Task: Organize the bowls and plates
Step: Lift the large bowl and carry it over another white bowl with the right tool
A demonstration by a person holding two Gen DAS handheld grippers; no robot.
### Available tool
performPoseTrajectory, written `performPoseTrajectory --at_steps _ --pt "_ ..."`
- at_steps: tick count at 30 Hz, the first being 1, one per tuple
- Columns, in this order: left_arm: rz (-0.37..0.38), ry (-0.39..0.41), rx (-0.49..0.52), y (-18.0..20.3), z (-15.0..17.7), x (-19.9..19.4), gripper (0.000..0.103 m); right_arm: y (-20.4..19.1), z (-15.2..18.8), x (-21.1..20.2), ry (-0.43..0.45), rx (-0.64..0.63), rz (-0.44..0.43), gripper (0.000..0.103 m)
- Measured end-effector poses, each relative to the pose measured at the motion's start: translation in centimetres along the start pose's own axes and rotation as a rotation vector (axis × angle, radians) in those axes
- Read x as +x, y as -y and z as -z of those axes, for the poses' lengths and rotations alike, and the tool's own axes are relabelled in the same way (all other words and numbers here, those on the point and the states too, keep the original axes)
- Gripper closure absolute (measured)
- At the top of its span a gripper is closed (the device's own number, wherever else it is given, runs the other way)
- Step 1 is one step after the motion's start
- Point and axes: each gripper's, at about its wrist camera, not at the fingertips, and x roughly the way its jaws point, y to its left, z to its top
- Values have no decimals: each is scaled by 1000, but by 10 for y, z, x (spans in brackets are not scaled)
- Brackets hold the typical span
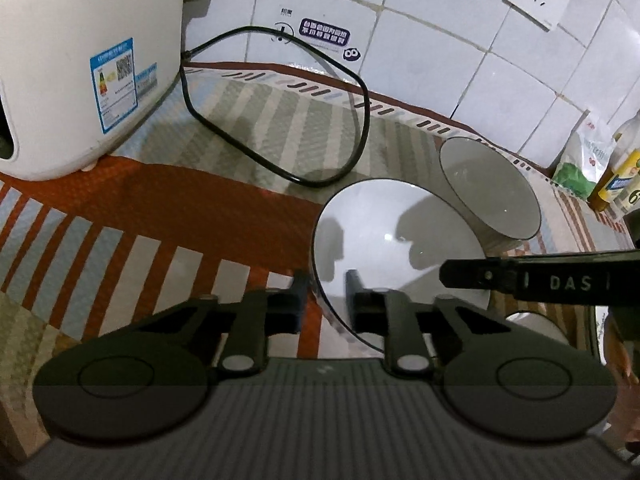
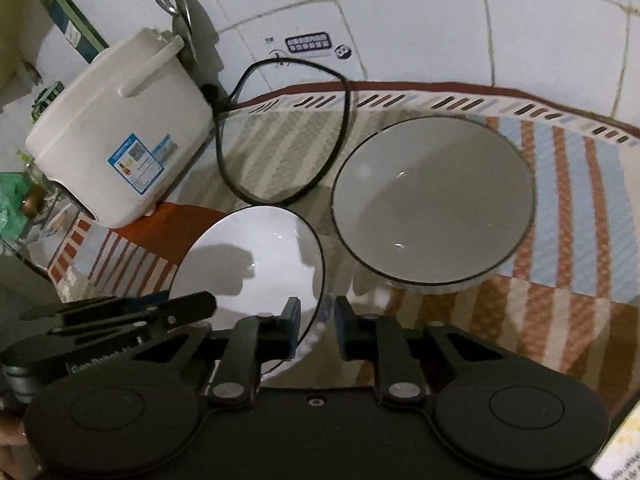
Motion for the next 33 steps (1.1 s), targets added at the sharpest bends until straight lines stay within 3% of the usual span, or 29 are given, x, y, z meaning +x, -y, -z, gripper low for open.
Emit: performPoseTrajectory --at_steps 7,14,33 --pt "-48 46 70 11 6 -7 90 -10 1 -5 43 -38 49 86" --pt "-65 115 117 19 6 -40 90 -23 2 -32 99 -59 32 87" --pt "15 110 256 62 37 -116 90 -33 49 -124 112 -30 62 87"
